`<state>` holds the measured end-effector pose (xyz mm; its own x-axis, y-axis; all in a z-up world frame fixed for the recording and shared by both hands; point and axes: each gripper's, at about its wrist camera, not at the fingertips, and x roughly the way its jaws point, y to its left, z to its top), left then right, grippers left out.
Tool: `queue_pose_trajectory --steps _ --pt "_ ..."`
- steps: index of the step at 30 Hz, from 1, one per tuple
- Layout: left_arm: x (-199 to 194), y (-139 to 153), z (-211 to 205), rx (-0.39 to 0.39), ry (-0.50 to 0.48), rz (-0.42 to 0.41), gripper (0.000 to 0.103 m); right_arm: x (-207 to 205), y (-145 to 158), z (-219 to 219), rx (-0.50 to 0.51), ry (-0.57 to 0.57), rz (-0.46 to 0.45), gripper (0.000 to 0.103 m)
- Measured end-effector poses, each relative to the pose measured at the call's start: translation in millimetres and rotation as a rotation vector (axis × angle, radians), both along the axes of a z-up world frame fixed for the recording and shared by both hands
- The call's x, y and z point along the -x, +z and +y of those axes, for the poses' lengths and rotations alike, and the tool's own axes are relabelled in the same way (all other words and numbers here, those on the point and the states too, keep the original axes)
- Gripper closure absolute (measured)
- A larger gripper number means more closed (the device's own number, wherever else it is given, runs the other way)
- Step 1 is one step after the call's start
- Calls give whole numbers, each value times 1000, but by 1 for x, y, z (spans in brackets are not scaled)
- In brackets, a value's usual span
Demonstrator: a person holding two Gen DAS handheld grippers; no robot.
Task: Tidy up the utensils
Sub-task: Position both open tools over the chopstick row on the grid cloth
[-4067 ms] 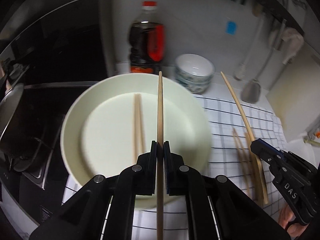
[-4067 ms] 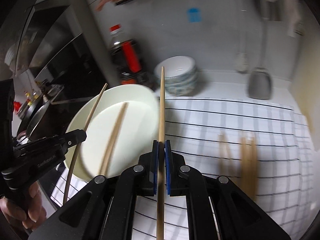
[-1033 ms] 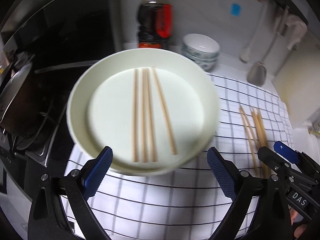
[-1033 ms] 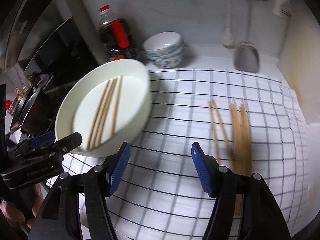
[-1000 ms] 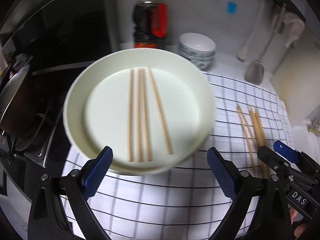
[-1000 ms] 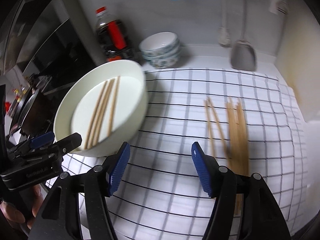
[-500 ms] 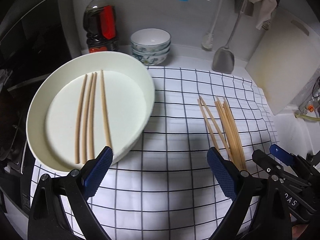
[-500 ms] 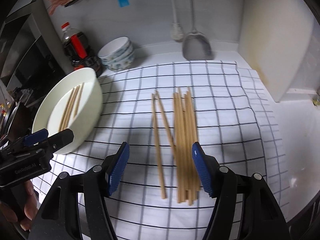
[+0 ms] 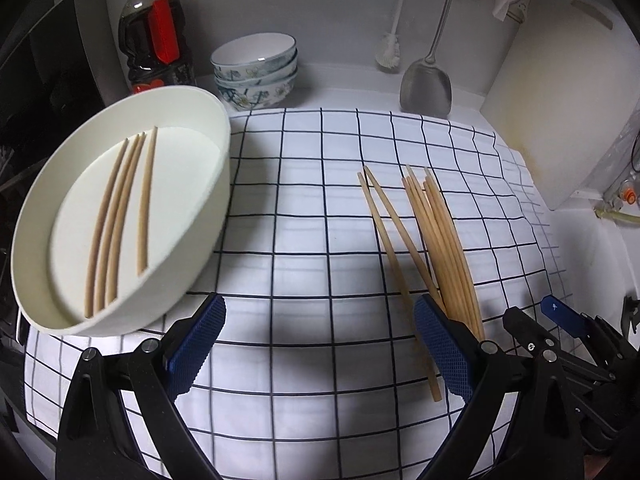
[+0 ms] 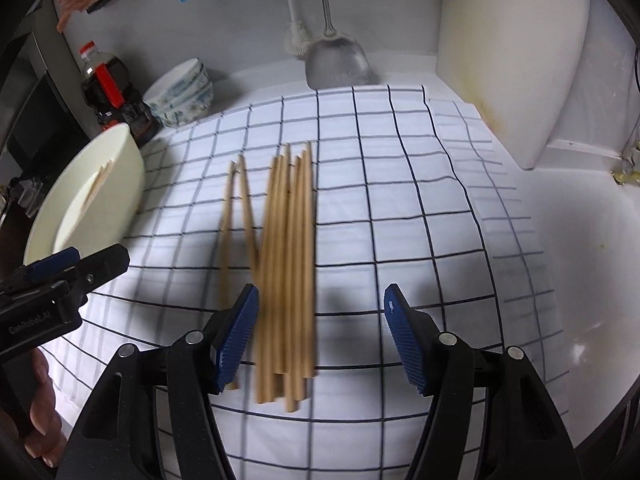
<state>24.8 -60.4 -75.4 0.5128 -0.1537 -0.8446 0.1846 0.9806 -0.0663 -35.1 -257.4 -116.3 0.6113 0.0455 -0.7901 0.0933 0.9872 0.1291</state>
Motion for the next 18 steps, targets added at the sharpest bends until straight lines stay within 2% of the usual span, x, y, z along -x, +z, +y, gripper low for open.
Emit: queue_pose_trajectory --steps 9,18 --pt "-7 -32 -13 -14 40 24 10 -17 -28 -7 15 18 16 41" --pt "-7 -46 -18 -27 58 28 10 -25 -39 -11 25 19 4 41"
